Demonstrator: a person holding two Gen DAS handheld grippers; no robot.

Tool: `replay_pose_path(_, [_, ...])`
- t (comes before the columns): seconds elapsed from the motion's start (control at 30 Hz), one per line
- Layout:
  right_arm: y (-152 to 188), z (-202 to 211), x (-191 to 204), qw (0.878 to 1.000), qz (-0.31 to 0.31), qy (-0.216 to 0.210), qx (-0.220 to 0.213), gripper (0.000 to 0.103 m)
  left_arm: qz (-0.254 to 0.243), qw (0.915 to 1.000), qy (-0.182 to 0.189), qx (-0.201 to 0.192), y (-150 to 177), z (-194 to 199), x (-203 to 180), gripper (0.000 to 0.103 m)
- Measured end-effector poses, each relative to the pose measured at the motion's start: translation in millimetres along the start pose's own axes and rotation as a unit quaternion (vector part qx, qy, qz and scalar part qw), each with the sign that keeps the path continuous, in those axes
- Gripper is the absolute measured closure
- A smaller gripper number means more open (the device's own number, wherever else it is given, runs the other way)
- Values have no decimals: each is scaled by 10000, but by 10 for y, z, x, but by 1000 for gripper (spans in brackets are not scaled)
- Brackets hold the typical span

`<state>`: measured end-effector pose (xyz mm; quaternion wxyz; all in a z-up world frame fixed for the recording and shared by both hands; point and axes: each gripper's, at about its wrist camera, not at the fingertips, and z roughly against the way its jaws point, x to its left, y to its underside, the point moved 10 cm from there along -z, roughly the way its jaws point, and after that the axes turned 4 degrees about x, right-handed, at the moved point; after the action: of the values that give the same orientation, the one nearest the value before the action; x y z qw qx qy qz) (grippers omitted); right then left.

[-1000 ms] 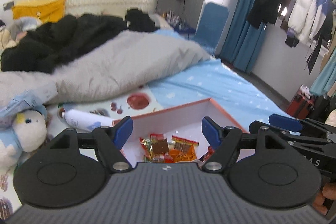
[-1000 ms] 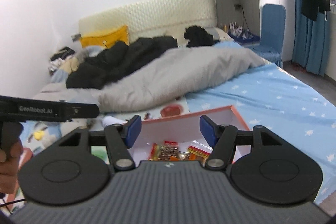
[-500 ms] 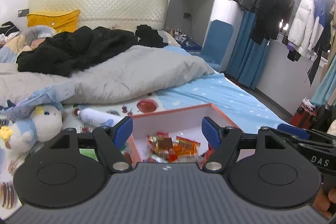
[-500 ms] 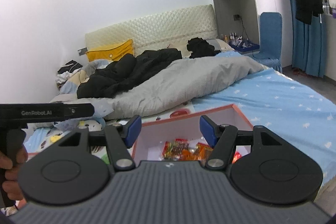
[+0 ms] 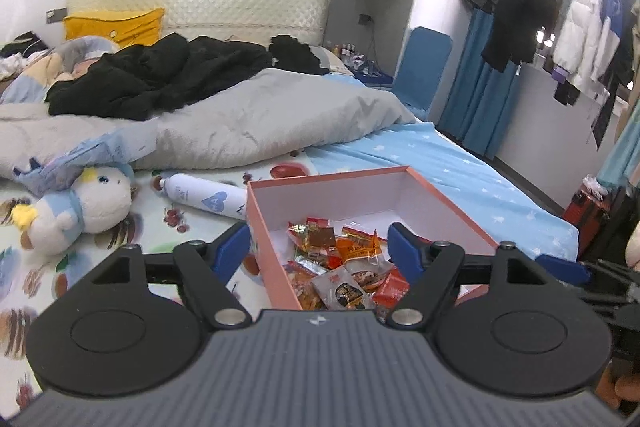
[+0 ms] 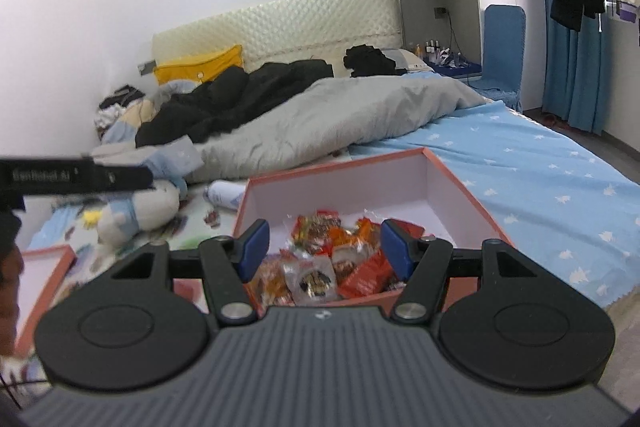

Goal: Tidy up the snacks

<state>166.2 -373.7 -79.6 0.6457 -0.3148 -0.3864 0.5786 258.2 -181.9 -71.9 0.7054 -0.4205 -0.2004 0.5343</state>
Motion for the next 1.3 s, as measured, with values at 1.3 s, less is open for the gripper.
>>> replay_pose_path(1.3, [59,58,-76,9999,-49,137,-30,0,179,9989,-338,269,266,47,100,0])
